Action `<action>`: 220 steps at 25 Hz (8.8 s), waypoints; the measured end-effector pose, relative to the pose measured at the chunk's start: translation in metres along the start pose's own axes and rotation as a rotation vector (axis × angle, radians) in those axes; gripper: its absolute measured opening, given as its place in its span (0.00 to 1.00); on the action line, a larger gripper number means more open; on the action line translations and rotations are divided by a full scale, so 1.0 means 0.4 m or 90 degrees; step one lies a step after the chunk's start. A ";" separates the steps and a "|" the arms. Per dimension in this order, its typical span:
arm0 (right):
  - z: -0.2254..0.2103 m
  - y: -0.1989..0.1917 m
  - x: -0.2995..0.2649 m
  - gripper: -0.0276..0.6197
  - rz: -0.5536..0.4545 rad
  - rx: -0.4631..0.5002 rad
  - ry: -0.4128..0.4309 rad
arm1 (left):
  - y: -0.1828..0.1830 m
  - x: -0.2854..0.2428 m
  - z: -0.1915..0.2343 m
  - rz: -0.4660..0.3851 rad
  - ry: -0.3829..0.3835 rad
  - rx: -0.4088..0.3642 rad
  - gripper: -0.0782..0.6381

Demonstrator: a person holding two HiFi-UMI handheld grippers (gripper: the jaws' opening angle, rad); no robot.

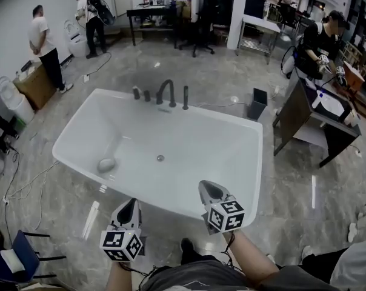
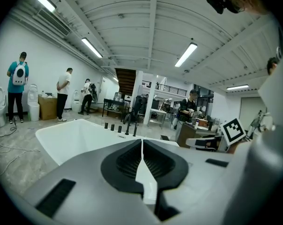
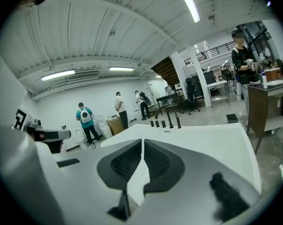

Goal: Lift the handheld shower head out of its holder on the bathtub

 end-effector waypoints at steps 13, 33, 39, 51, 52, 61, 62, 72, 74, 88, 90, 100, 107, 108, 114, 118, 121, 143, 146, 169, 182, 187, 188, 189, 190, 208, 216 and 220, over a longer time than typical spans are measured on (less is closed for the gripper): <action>-0.105 0.040 -0.099 0.09 0.012 -0.004 -0.014 | 0.051 -0.167 0.039 0.004 -0.006 0.009 0.14; -0.124 0.156 -0.459 0.09 0.015 -0.018 -0.146 | 0.181 -0.565 0.380 0.050 -0.115 0.009 0.14; -0.098 0.197 -0.608 0.09 0.003 -0.043 -0.176 | 0.236 -0.674 0.522 0.062 -0.149 -0.002 0.14; -0.141 0.251 -0.853 0.09 0.001 -0.048 -0.239 | 0.290 -0.910 0.650 0.079 -0.188 -0.015 0.14; -0.150 0.257 -0.872 0.09 -0.001 -0.047 -0.237 | 0.292 -0.928 0.652 0.079 -0.188 -0.015 0.14; -0.227 0.301 -1.012 0.09 -0.009 -0.050 -0.216 | 0.304 -1.069 0.626 0.071 -0.193 -0.013 0.14; -0.238 0.307 -1.027 0.09 -0.012 -0.051 -0.217 | 0.307 -1.086 0.625 0.068 -0.193 -0.013 0.14; -0.327 0.340 -1.166 0.09 -0.025 -0.036 -0.207 | 0.316 -1.246 0.633 0.064 -0.166 -0.028 0.14; -0.339 0.339 -1.194 0.09 -0.026 -0.032 -0.209 | 0.309 -1.277 0.639 0.065 -0.161 -0.018 0.14; -0.446 0.288 -1.410 0.30 0.005 -0.014 -0.201 | 0.250 -1.388 0.643 0.088 -0.159 -0.042 0.14; -0.466 0.286 -1.438 0.34 0.009 -0.015 -0.213 | 0.249 -1.399 0.651 0.089 -0.161 -0.049 0.14; -0.542 0.306 -1.552 0.42 -0.002 0.000 -0.223 | 0.233 -1.445 0.672 0.089 -0.153 -0.046 0.14; -0.594 0.318 -1.628 0.42 0.003 0.016 -0.258 | 0.230 -1.478 0.683 0.087 -0.153 -0.047 0.14; -0.600 0.321 -1.639 0.42 0.004 0.020 -0.262 | 0.229 -1.482 0.684 0.087 -0.153 -0.047 0.14; -0.608 0.328 -1.685 0.42 0.011 0.046 -0.264 | 0.225 -1.496 0.692 0.083 -0.154 -0.032 0.14; -0.619 0.328 -1.716 0.42 0.011 0.057 -0.255 | 0.219 -1.500 0.696 0.082 -0.148 -0.033 0.14; -0.631 0.325 -1.737 0.42 0.029 0.063 -0.247 | 0.217 -1.503 0.695 0.084 -0.134 -0.031 0.14; -0.620 0.352 -1.622 0.26 -0.048 0.111 -0.191 | 0.194 -1.485 0.664 0.075 -0.097 -0.009 0.14; -0.599 0.392 -1.586 0.26 -0.065 0.132 -0.174 | 0.192 -1.477 0.654 0.080 -0.099 -0.005 0.14; -0.325 0.698 -1.077 0.26 -0.196 0.185 -0.109 | 0.355 -1.167 0.472 0.050 -0.137 -0.017 0.14; -0.166 0.658 -0.698 0.26 -0.235 0.235 -0.073 | 0.415 -0.938 0.317 0.001 -0.161 -0.041 0.14; -0.163 0.631 -0.536 0.26 -0.249 0.238 -0.064 | 0.401 -0.847 0.243 -0.009 -0.153 -0.040 0.14; -0.165 0.626 -0.505 0.26 -0.255 0.235 -0.063 | 0.399 -0.830 0.226 -0.013 -0.152 -0.042 0.14; -0.169 0.621 -0.473 0.26 -0.261 0.232 -0.064 | 0.397 -0.813 0.209 -0.017 -0.151 -0.044 0.14; -0.172 0.616 -0.441 0.26 -0.267 0.229 -0.064 | 0.396 -0.795 0.191 -0.022 -0.151 -0.046 0.14; -0.128 0.419 -0.059 0.26 -0.256 0.170 -0.076 | 0.275 -0.599 0.075 -0.011 -0.161 -0.042 0.14; -0.170 0.348 -0.083 0.26 -0.221 0.141 -0.091 | 0.239 -0.605 0.061 0.010 -0.171 -0.035 0.14; -0.185 0.326 -0.099 0.26 -0.194 0.133 -0.091 | 0.225 -0.602 0.051 0.017 -0.170 -0.033 0.14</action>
Point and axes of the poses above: the fingertips, and each gripper's own axes: x backward along the fingers, z to its left, y out of its top, the point moved 10 cm from there along x, backward along the fingers, and after that the axes turned 5 degrees about -y, right-handed, at the moved point
